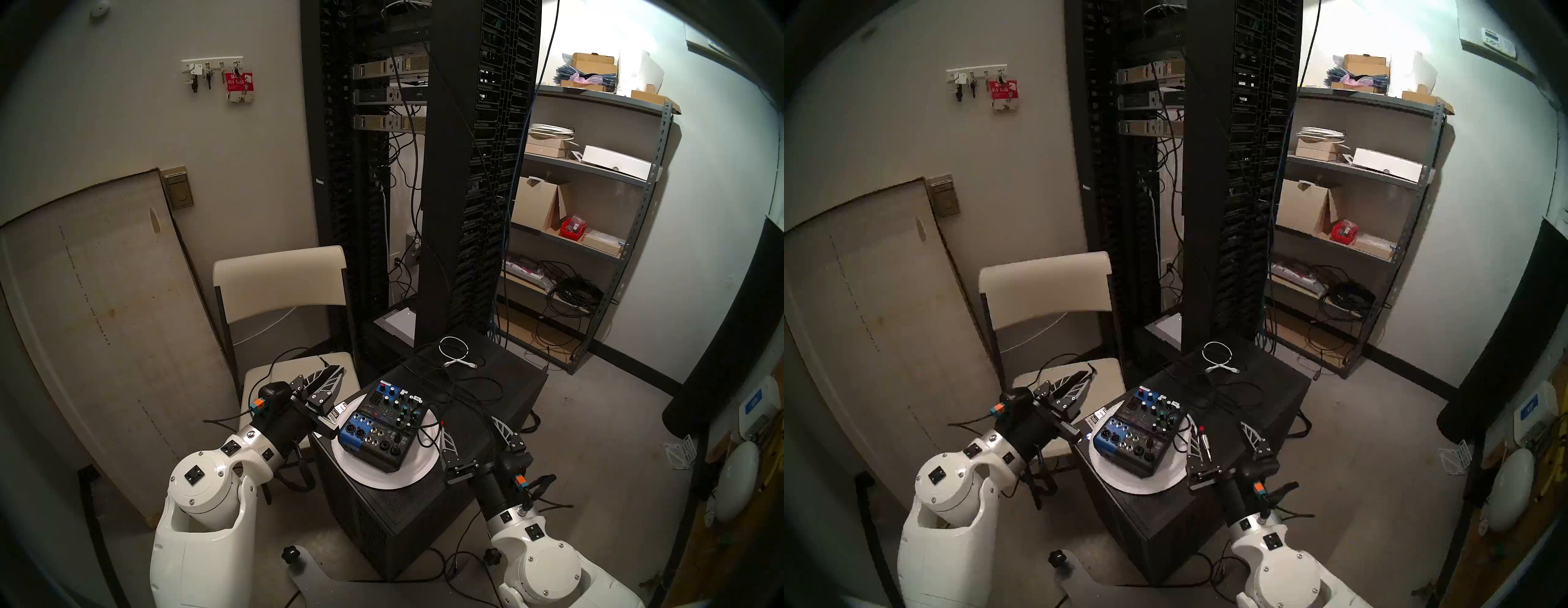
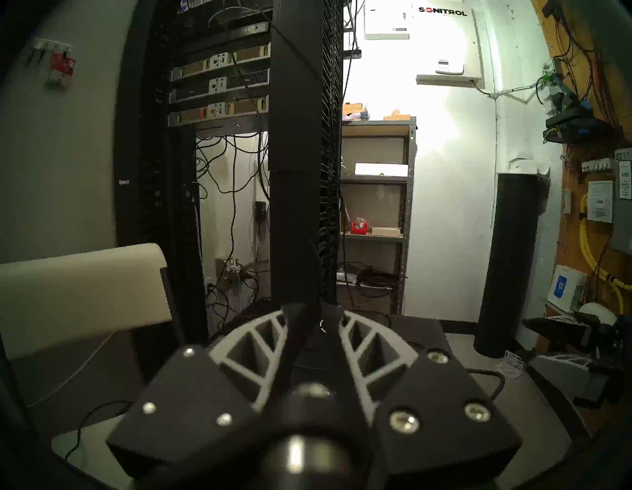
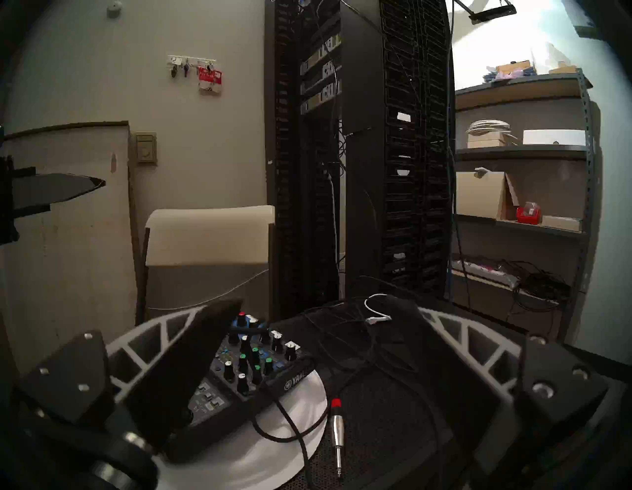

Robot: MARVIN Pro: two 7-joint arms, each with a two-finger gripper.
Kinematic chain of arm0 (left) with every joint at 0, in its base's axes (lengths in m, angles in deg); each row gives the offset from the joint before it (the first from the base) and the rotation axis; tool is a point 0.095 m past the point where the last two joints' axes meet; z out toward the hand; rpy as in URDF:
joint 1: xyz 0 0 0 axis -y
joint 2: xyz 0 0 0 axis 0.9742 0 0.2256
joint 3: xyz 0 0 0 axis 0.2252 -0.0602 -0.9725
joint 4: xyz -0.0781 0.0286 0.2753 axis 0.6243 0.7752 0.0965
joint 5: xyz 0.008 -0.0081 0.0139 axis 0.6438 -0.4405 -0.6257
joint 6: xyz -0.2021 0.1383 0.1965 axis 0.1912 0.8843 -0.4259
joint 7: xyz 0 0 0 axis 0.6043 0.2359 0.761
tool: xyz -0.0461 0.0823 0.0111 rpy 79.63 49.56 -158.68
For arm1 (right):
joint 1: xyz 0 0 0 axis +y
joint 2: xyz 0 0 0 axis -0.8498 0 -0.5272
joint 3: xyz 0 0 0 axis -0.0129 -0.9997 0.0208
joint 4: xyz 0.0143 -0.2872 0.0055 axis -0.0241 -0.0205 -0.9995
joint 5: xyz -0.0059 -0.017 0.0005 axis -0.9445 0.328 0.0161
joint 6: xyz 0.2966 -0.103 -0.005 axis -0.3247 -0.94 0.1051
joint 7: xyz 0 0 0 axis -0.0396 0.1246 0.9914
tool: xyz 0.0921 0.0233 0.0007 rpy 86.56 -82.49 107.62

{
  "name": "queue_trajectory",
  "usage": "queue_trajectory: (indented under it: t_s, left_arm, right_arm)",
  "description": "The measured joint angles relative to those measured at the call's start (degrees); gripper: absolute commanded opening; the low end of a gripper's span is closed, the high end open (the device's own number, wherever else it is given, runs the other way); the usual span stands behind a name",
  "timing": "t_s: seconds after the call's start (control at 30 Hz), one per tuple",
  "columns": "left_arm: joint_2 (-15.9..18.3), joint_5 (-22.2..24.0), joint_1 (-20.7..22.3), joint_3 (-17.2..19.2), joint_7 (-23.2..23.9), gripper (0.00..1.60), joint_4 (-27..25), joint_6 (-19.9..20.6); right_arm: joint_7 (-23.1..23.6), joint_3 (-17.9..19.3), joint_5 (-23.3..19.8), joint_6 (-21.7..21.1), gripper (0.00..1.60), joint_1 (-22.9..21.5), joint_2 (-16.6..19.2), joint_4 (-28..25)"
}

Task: Insert aux cable

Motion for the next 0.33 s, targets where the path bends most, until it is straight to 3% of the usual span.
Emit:
queue_trajectory:
  t_s: [0.33]
  left_arm:
    - [-0.10, -0.03, 0.04, 0.03, 0.13, 0.73, 0.00, 0.02]
  right_arm:
    - [0.31, 0.14, -0.01, 0.00, 1.60, 0.00, -0.16, 0.00]
